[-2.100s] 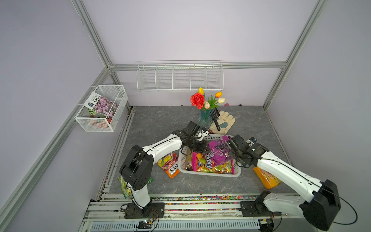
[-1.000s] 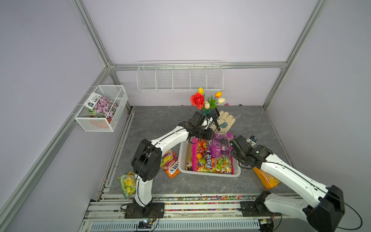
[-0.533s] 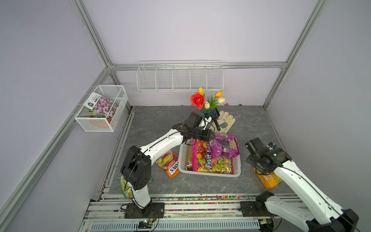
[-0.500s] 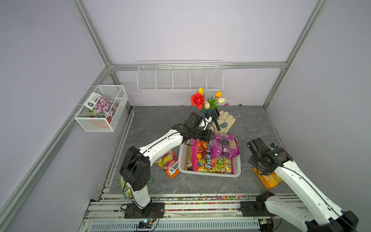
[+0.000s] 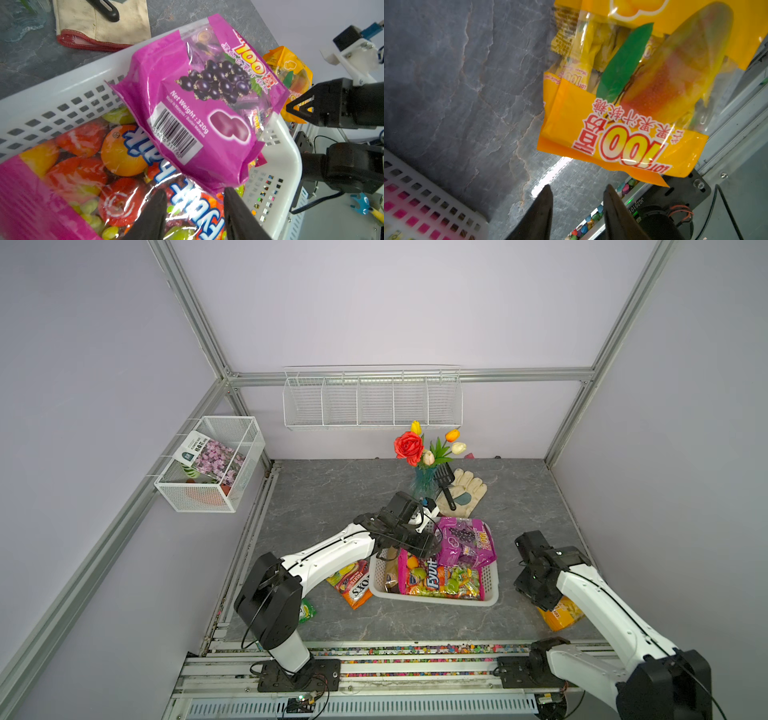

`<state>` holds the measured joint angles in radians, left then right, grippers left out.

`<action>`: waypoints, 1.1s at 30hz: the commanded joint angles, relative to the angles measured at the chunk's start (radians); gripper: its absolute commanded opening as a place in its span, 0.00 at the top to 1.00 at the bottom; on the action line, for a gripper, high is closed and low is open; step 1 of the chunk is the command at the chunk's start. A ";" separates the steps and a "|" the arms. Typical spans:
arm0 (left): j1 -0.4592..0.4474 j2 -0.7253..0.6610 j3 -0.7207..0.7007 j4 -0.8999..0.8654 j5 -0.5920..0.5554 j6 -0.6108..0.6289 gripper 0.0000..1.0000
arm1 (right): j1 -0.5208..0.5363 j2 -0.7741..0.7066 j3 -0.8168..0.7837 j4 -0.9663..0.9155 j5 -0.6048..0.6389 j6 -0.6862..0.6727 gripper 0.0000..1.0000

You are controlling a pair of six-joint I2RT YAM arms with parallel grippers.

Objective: Put the candies in the basket
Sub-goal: Adjust the candie at the center of the board.

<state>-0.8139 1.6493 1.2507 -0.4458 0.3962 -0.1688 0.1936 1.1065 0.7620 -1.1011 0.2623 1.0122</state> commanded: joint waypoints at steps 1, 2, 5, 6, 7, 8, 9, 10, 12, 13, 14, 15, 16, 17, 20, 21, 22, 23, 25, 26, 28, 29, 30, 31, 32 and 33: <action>0.000 -0.034 -0.008 0.012 -0.007 0.049 0.52 | -0.006 0.042 -0.007 0.043 0.035 -0.031 0.56; 0.001 -0.034 -0.010 0.011 -0.008 0.050 0.52 | -0.005 0.055 -0.004 0.052 0.038 -0.038 0.55; 0.000 -0.035 -0.016 0.004 -0.004 0.057 0.52 | -0.006 0.094 0.001 0.077 0.041 -0.059 0.55; 0.000 -0.038 -0.020 0.003 -0.004 0.059 0.52 | -0.005 0.102 -0.001 0.084 0.046 -0.062 0.55; 0.000 -0.041 -0.024 0.002 -0.004 0.065 0.52 | -0.007 0.108 -0.002 0.093 0.055 -0.066 0.56; 0.000 -0.042 -0.029 0.001 -0.005 0.068 0.52 | -0.006 0.109 -0.005 0.097 0.064 -0.068 0.57; 0.000 -0.046 -0.033 0.001 -0.006 0.072 0.52 | -0.006 0.111 -0.005 0.102 0.074 -0.071 0.59; 0.000 -0.047 -0.037 0.001 -0.008 0.075 0.52 | -0.006 0.114 -0.004 0.109 0.084 -0.074 0.62; 0.001 -0.047 -0.039 -0.002 -0.013 0.076 0.52 | -0.007 0.122 0.001 0.117 0.099 -0.073 0.70; 0.000 -0.048 -0.040 -0.001 -0.015 0.077 0.52 | -0.006 0.128 0.003 0.126 0.104 -0.074 0.73; 0.000 -0.047 -0.040 0.001 -0.016 0.077 0.52 | -0.007 0.133 0.002 0.135 0.107 -0.074 0.77; 0.000 -0.045 -0.038 0.001 -0.017 0.077 0.52 | -0.007 0.142 0.004 0.150 0.109 -0.081 0.80; 0.000 -0.042 -0.035 0.001 -0.017 0.075 0.52 | -0.007 0.152 0.006 0.163 0.105 -0.086 0.85; 0.000 -0.040 -0.035 0.002 -0.014 0.074 0.52 | -0.007 0.162 0.012 0.165 0.107 -0.086 0.89; 0.000 -0.040 -0.038 0.002 -0.012 0.075 0.52 | -0.007 0.187 0.025 0.174 0.110 -0.086 0.99; 0.001 -0.043 -0.038 0.003 -0.012 0.076 0.52 | -0.006 0.193 0.026 0.181 0.116 -0.086 1.00; 0.000 -0.043 -0.038 0.002 -0.014 0.076 0.52 | -0.008 0.195 0.032 0.187 0.119 -0.084 1.00; 0.001 -0.042 -0.037 0.002 -0.014 0.077 0.52 | -0.010 0.199 0.036 0.191 0.122 -0.084 1.00; 0.001 -0.041 -0.037 0.001 -0.016 0.076 0.52 | -0.019 0.211 0.051 0.198 0.127 -0.082 1.00; 0.000 -0.041 -0.036 0.001 -0.017 0.077 0.52 | -0.025 0.215 0.059 0.206 0.131 -0.085 1.00; 0.000 -0.042 -0.040 0.002 -0.017 0.078 0.52 | -0.048 0.222 0.079 0.239 0.125 -0.090 1.00; 0.000 -0.043 -0.040 0.004 -0.020 0.077 0.52 | -0.062 0.227 0.089 0.265 0.116 -0.093 1.00; -0.001 -0.042 -0.039 0.003 -0.022 0.077 0.52 | -0.075 0.231 0.100 0.279 0.107 -0.089 1.00; 0.000 -0.042 -0.038 0.001 -0.023 0.076 0.52 | -0.090 0.241 0.117 0.295 0.095 -0.091 1.00; 0.001 -0.043 -0.038 -0.001 -0.023 0.077 0.52 | -0.099 0.252 0.140 0.296 0.082 -0.098 1.00; 0.000 -0.042 -0.037 -0.003 -0.025 0.078 0.52 | -0.102 0.262 0.165 0.280 0.083 -0.107 1.00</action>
<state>-0.8139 1.6257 1.2198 -0.4461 0.3847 -0.1104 0.1085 1.3453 0.8722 -0.8562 0.3485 0.9245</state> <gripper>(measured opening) 0.478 0.058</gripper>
